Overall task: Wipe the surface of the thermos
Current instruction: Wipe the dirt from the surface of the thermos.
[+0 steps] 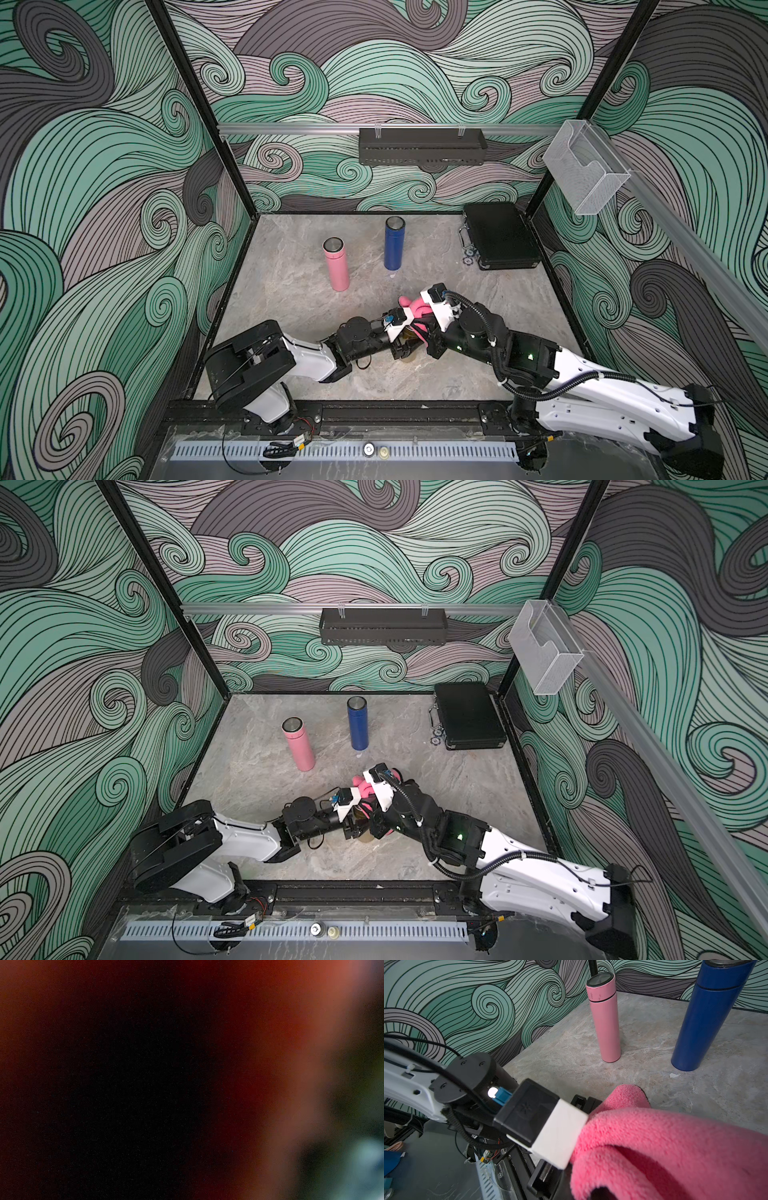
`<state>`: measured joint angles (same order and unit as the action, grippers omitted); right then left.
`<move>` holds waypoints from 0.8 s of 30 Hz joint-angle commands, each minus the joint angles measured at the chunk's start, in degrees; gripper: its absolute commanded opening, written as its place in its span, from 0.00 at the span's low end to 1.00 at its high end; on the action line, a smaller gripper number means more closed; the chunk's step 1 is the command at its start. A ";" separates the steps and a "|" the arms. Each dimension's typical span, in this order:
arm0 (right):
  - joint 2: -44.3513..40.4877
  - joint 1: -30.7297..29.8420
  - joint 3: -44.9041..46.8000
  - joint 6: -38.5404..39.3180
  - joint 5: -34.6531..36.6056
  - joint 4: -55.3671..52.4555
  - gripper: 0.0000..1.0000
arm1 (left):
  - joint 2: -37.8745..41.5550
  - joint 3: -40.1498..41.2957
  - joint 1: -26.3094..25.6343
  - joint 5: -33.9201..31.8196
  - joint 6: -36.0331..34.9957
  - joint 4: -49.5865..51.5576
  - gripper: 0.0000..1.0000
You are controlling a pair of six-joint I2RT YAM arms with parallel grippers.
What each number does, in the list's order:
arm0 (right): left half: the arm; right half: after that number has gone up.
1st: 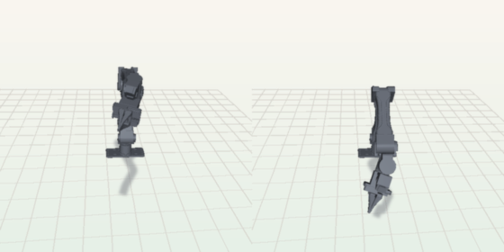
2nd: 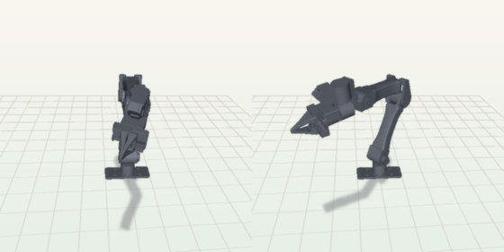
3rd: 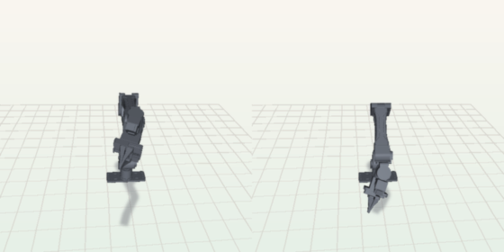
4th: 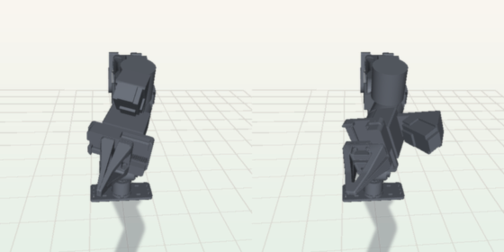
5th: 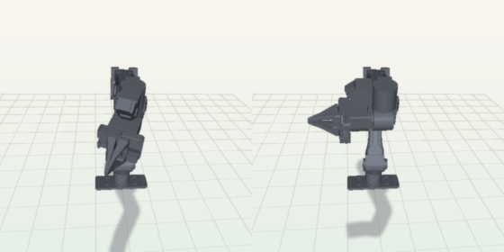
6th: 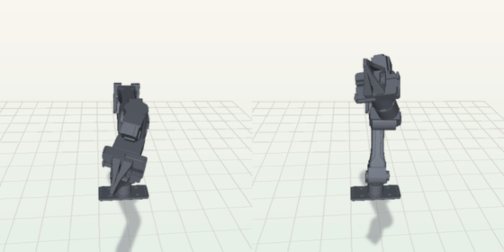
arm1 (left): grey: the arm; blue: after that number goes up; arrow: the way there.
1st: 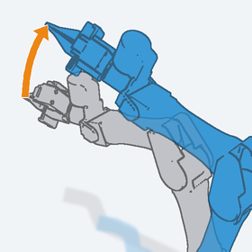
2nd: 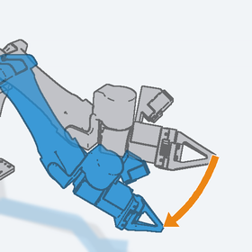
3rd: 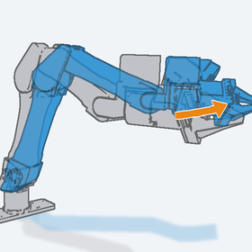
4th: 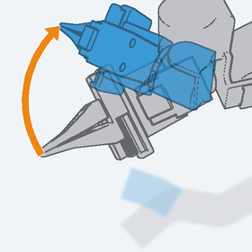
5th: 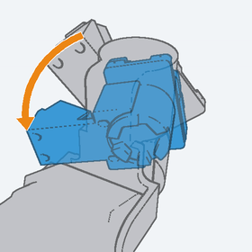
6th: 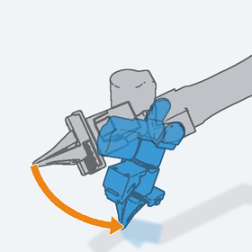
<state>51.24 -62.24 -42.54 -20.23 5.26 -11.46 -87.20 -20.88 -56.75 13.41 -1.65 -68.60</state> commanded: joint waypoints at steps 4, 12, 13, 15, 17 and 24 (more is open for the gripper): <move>-0.44 4.09 4.62 -1.39 -2.42 -7.76 0.00 | 1.38 -2.41 -0.77 2.32 -1.69 -2.22 0.00; 3.16 -2.45 0.77 -1.27 1.79 -7.73 0.00 | 1.24 -2.58 -0.78 2.58 -1.60 -2.37 0.00; 4.04 -2.04 0.27 -1.04 2.94 -7.69 0.00 | 1.33 -2.52 -0.73 2.75 -1.60 -2.42 0.00; 5.95 0.12 -0.72 -1.04 2.96 -7.99 0.00 | 1.55 -2.41 -0.77 3.17 -1.60 -2.42 0.00; 8.05 3.58 -1.04 -1.30 0.59 -7.23 0.00 | 1.68 -2.23 -0.78 3.62 -1.90 -2.42 0.00; 9.10 7.10 -0.40 -2.44 -0.43 -8.54 0.00 | 1.59 -1.62 -0.76 3.64 -2.92 -3.92 0.00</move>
<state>58.24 -56.51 -46.46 -21.76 3.97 -9.78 -87.20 -21.21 -56.58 13.80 -1.61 -68.14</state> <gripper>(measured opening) 0.061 0.653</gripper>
